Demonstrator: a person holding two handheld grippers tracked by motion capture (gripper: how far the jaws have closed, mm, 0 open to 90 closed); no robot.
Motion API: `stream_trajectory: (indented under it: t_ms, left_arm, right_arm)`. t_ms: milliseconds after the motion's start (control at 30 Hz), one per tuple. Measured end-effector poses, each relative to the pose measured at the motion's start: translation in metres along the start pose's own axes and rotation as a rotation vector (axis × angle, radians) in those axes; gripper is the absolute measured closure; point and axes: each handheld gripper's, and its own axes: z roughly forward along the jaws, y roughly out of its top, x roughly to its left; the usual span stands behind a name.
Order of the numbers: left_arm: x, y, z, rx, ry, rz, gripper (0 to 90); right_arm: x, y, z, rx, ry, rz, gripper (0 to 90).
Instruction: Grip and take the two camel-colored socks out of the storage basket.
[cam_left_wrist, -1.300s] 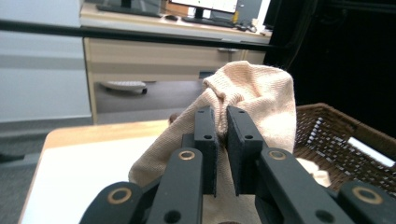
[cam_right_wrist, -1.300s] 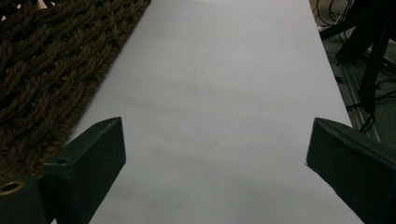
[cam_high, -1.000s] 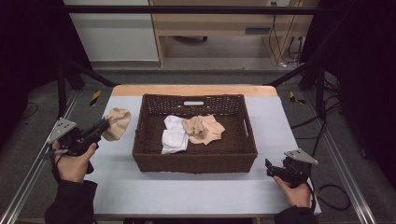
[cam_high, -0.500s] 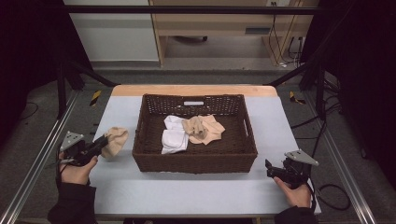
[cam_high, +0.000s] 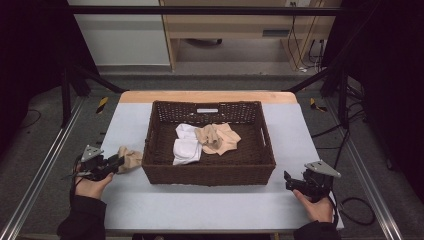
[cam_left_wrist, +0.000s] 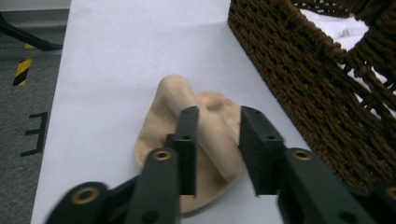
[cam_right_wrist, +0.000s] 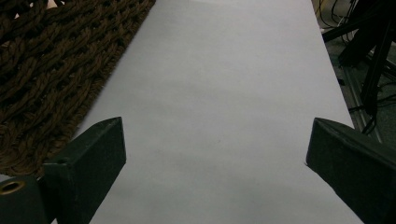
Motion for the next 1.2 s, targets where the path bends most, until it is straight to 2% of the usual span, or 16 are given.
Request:
stream_trajectory:
  t_ms: [67,167,200,233,333,367,467,567,767,1200]
  left_arm:
    - [0.000,0.002,-0.002,-0.021,-0.002,-0.013,60.4]
    - [0.000,0.005,-0.006,-0.043,0.001,-0.016,56.3]
    - [-0.001,0.009,-0.010,-0.074,0.000,-0.028,54.9]
    - [-0.001,0.009,-0.010,-0.074,0.000,-0.028,53.9]
    - [-0.006,0.017,-0.019,-0.132,-0.006,-0.041,51.0]
    - [-0.006,0.017,-0.019,-0.132,-0.006,-0.041,50.3]
    - [-0.014,0.026,-0.027,-0.185,-0.017,-0.036,48.5]
    - [-0.020,0.031,-0.030,-0.210,-0.028,-0.029,47.7]
    - [-0.033,0.039,-0.033,-0.240,-0.055,-0.024,46.7]
    - [-0.061,0.063,-0.034,-0.286,-0.095,0.017,46.7]
  right_arm:
    - [0.000,0.000,0.000,0.000,0.000,0.000,5.2]
    - [0.000,0.000,0.000,0.000,-0.002,0.000,5.2]
    - [0.000,0.000,0.000,-0.001,-0.002,0.000,5.2]
    - [0.000,0.000,0.000,0.000,-0.002,0.001,5.1]
    - [-0.001,0.000,0.000,-0.005,-0.003,0.002,5.2]
    - [-0.001,0.000,0.000,-0.005,-0.003,0.002,5.2]
    - [-0.001,0.001,0.000,-0.007,-0.003,0.005,5.1]
    - [-0.001,0.001,0.000,-0.008,-0.003,0.006,5.0]
    - [-0.002,0.001,0.000,-0.015,-0.006,0.010,4.8]
    - [-0.002,0.001,0.000,-0.011,-0.008,0.017,4.7]
